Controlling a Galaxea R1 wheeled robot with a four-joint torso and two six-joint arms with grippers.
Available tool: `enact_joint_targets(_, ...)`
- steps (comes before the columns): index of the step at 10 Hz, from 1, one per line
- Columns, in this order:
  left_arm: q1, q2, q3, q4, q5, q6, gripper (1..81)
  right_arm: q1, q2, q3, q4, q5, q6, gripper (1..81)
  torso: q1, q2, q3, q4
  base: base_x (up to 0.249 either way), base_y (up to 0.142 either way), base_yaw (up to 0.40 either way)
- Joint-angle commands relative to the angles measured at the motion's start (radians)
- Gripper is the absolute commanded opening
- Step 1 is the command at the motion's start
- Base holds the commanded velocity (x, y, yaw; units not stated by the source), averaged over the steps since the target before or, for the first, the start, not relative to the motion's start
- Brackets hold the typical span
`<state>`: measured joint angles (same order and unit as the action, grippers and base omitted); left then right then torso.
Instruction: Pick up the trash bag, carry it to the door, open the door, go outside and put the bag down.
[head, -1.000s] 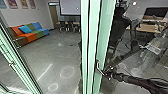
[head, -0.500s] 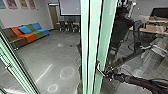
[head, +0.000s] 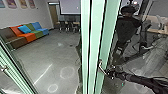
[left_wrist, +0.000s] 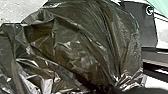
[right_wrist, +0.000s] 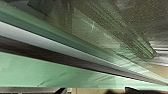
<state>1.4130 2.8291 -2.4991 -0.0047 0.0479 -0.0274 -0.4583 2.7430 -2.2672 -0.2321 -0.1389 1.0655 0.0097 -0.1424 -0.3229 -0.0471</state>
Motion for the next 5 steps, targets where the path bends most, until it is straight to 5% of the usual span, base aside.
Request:
enact_joint_targets(1, -0.035, -0.011, 0.003, -0.008, 0.067, 0.001, 1.0, 0.143, -0.075, -0.083, -0.013, -0.108, 0.013, 81.1, 0.000, 0.000, 0.000, 0.000, 0.075, 0.000, 0.000)
enact_joint_targets(5, -0.035, -0.014, 0.005, -0.008, 0.067, 0.000, 1.0, 0.187, -0.105, -0.086, -0.006, -0.107, 0.016, 81.1, 0.003, 0.002, -0.002, 0.000, 0.000, 0.000, 0.000)
